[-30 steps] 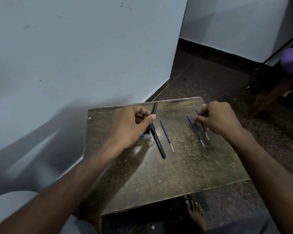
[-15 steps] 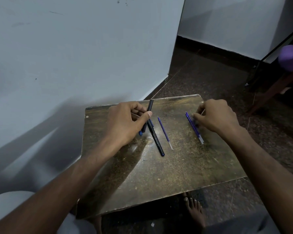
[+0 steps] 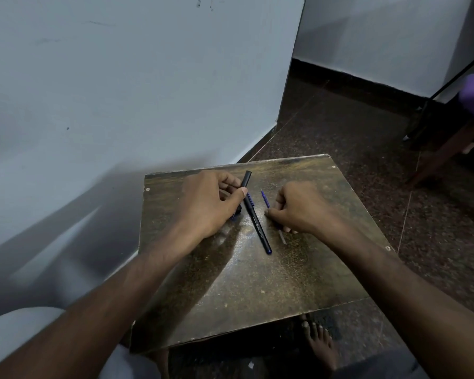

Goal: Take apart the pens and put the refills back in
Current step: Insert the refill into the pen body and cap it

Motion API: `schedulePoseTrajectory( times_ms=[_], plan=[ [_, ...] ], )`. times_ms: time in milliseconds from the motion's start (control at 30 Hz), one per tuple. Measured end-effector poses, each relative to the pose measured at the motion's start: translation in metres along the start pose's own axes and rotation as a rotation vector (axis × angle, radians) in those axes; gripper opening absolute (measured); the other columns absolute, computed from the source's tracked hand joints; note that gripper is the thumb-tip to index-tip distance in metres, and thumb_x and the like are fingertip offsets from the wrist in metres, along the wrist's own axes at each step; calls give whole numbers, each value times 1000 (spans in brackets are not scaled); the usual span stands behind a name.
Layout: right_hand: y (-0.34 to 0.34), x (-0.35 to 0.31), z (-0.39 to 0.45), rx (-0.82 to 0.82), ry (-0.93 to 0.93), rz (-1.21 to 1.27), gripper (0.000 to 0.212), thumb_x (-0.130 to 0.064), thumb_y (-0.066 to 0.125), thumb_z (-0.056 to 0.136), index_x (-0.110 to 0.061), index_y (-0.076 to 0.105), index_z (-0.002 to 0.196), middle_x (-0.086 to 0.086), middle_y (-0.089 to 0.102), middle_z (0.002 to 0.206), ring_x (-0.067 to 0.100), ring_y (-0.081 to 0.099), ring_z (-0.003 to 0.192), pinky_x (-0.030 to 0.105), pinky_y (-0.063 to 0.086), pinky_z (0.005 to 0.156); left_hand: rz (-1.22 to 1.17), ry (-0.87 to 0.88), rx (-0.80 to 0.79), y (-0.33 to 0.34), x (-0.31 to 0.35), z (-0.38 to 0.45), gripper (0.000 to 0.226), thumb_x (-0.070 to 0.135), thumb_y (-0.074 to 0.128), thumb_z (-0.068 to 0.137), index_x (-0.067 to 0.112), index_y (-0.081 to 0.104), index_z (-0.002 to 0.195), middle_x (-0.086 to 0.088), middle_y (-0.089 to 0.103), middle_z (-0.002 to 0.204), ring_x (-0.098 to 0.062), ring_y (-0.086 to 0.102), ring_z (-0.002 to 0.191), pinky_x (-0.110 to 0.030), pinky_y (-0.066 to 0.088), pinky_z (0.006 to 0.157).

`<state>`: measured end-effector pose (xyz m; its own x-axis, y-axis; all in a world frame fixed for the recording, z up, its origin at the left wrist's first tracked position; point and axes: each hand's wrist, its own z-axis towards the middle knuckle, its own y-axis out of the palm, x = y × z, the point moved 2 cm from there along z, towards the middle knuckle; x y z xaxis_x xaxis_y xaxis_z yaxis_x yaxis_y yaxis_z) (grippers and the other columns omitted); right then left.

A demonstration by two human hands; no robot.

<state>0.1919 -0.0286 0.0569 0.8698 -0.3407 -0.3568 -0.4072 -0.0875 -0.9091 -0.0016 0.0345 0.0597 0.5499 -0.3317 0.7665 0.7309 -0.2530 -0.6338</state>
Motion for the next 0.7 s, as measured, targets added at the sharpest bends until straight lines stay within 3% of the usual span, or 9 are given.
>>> schedulePoseTrajectory(
  times_ms=[100,167,267,333,433,533,700],
  plan=[
    [4,-5,2,4,-43,-103,33,-20,69,95,0,71,69,14,74,68,32,74,69,40,64,67,13,10,-15,0,0,0,12,36,84,95,30,82,105,20,74,82,24,64,75,4,45,60],
    [7,-6,2,7,-51,-144,40,-19,67,93,-10,53,57,7,54,57,26,56,56,32,44,50,31,19,-35,0,1,0,11,37,83,95,31,82,105,20,75,82,19,67,76,3,46,62],
    [9,-5,4,6,-48,-85,48,-20,66,94,-16,41,53,1,42,53,19,39,48,30,30,47,52,30,-59,1,2,-2,11,38,82,95,32,83,104,20,76,83,10,70,72,3,47,62],
    [4,-4,7,17,-42,44,45,-24,63,99,-17,46,57,0,48,55,17,43,48,28,35,47,63,37,-79,1,3,-3,11,38,82,96,32,82,105,21,75,85,10,69,76,4,45,63],
    [-8,2,9,110,-14,452,28,-25,58,104,-13,59,79,2,65,69,10,56,51,26,46,47,68,60,-124,0,5,-3,12,39,82,96,34,82,106,23,74,86,9,70,76,5,44,64],
    [-21,9,9,284,-27,815,19,-19,55,104,-11,58,88,2,64,66,7,58,48,25,47,46,73,110,-172,3,6,-5,12,40,82,95,35,82,107,24,74,87,15,68,86,4,45,65],
    [-29,9,7,439,-39,985,14,-15,56,102,-7,62,92,-2,67,62,11,63,51,27,53,48,55,133,-203,6,6,-6,12,41,83,94,37,82,105,22,76,88,13,68,90,2,46,66]
  ],
)
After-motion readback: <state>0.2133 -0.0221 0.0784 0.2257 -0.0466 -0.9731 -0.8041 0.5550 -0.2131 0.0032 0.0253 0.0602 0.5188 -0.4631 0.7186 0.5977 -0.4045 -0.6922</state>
